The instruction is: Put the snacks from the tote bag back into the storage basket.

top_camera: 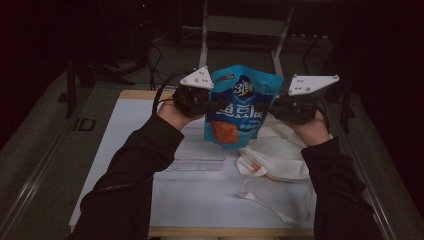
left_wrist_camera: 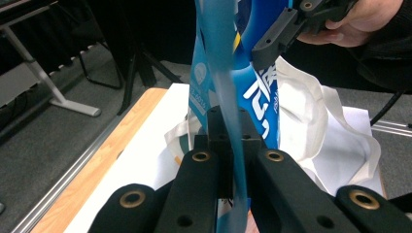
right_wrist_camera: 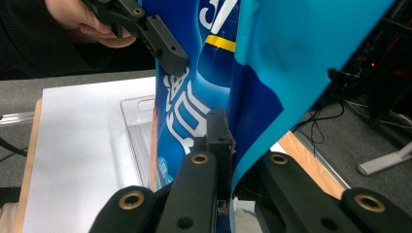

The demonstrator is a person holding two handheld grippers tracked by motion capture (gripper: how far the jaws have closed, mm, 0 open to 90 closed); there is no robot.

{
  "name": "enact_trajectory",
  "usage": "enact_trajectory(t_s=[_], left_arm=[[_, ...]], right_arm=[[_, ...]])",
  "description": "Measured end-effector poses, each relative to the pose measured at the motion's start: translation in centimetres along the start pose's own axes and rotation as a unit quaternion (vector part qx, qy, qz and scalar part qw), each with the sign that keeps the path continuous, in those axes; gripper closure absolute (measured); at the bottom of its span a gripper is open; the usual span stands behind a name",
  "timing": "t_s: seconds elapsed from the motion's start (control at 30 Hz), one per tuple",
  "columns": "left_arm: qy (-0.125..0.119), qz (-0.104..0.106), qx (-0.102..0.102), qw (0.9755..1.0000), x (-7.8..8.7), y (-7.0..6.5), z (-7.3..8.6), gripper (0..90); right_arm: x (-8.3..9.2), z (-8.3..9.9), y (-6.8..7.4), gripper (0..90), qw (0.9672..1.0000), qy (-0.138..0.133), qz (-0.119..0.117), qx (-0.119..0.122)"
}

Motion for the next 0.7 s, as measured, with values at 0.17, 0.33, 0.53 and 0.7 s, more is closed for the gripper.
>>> enact_trajectory(t_s=[0.17, 0.33, 0.53, 0.7], left_arm=[[0.002, 0.002, 0.007, 1.0000, 1.3, 0.7, 0.5, 90.0], [-0.002, -0.001, 0.010, 0.9999, 2.6, 1.3, 1.1, 90.0], [-0.002, -0.001, 0.011, 0.9999, 4.2, 1.9, 1.7, 90.0], [-0.001, -0.008, 0.014, 0.9999, 5.7, 2.3, 2.3, 90.0]], right_arm=[[-1.1, -0.9, 0.4, 88.8, 1.0000, 0.002, -0.007, 0.007], [-2.3, -1.8, 0.8, 88.8, 0.9998, 0.003, -0.016, 0.011], [-3.7, -2.9, 1.2, 88.8, 0.9994, -0.001, -0.028, 0.018], [-5.0, -3.7, 1.7, 88.8, 0.9990, -0.002, -0.040, 0.021]])
Point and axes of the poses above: each handheld gripper's, and its own axes: x roughly backward along the jaws, z roughly out of its underside, y roughly to its left, the point moved 10 cm from there along -x, roughly forward along the jaws, and after that the axes turned 6 degrees about x, right-handed, at the moved point
